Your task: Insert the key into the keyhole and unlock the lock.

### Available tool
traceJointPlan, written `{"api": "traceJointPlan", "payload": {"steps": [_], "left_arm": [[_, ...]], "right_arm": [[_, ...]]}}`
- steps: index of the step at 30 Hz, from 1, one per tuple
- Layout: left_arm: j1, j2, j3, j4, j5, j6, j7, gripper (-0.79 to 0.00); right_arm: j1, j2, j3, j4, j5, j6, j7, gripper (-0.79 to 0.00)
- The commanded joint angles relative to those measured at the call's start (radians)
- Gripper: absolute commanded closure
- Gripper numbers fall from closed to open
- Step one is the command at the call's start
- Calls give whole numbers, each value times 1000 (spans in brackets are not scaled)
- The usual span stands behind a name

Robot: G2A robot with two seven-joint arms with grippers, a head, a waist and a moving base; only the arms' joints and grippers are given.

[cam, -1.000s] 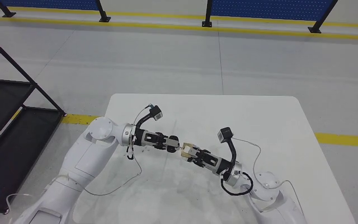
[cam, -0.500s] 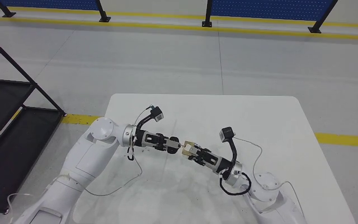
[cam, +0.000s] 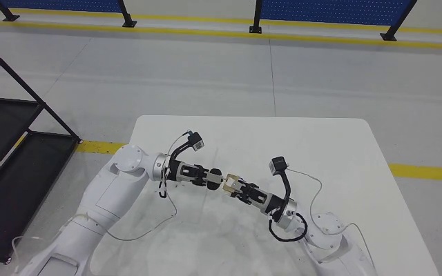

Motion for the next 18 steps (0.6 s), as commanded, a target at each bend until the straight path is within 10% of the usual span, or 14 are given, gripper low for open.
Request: {"api": "traceJointPlan", "payload": {"steps": [1, 18], "left_arm": [[-1, 0, 0, 1, 5, -4, 1, 0], [10, 3, -9, -10, 50, -64, 21, 0]], "right_arm": [[0, 0, 0, 0, 2, 2, -3, 0], [1, 4, 4, -2, 41, 27, -10, 0]]}}
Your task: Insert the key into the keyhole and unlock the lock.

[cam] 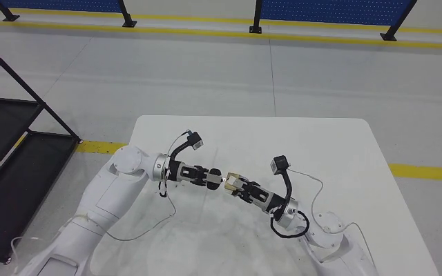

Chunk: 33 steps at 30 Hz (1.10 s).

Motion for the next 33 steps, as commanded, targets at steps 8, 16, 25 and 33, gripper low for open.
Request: {"api": "traceJointPlan", "payload": {"steps": [8, 16, 25, 33], "left_arm": [[2, 0, 0, -3, -6, -12, 0, 0], [0, -2, 6, 2, -25, 4, -12, 0], [-8, -4, 16, 13, -36, 25, -17, 0], [-19, -6, 19, 15, -30, 14, -21, 0]], "right_arm": [[4, 2, -3, -1, 4, 11, 8, 0], [9, 5, -8, -3, -12, -2, 11, 0], [6, 8, -9, -8, -32, -22, 6, 0], [6, 10, -8, -11, -30, -19, 5, 0]]}}
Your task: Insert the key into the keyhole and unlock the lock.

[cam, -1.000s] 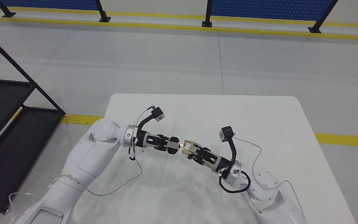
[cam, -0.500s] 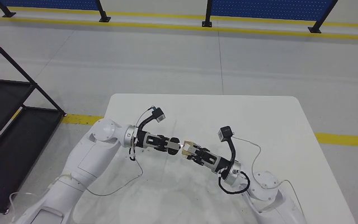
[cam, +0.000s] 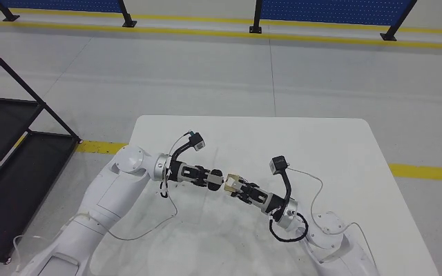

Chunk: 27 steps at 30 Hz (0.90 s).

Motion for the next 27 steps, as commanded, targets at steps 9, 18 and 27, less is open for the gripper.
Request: {"api": "traceJointPlan", "payload": {"steps": [9, 18, 27], "left_arm": [[2, 0, -5, -7, 20, -47, 10, 0], [12, 3, -17, -25, 64, -99, 41, 0], [28, 6, -27, -50, 104, -146, 66, 0]], "right_arm": [[0, 1, 7, 0, 52, 19, -5, 0], [5, 2, 5, 4, 74, 35, 4, 0], [8, 3, 3, 8, 87, 38, 5, 0]]}}
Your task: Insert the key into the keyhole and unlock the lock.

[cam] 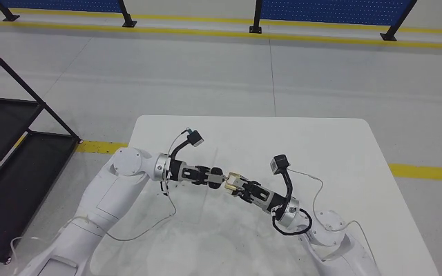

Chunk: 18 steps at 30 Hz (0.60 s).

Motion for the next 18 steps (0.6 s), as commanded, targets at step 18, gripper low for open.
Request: {"api": "traceJointPlan", "payload": {"steps": [18], "left_arm": [[28, 6, -20, -22, 18, -90, 33, 0]], "right_arm": [[-3, 3, 2, 3, 23, 15, -6, 0]]}}
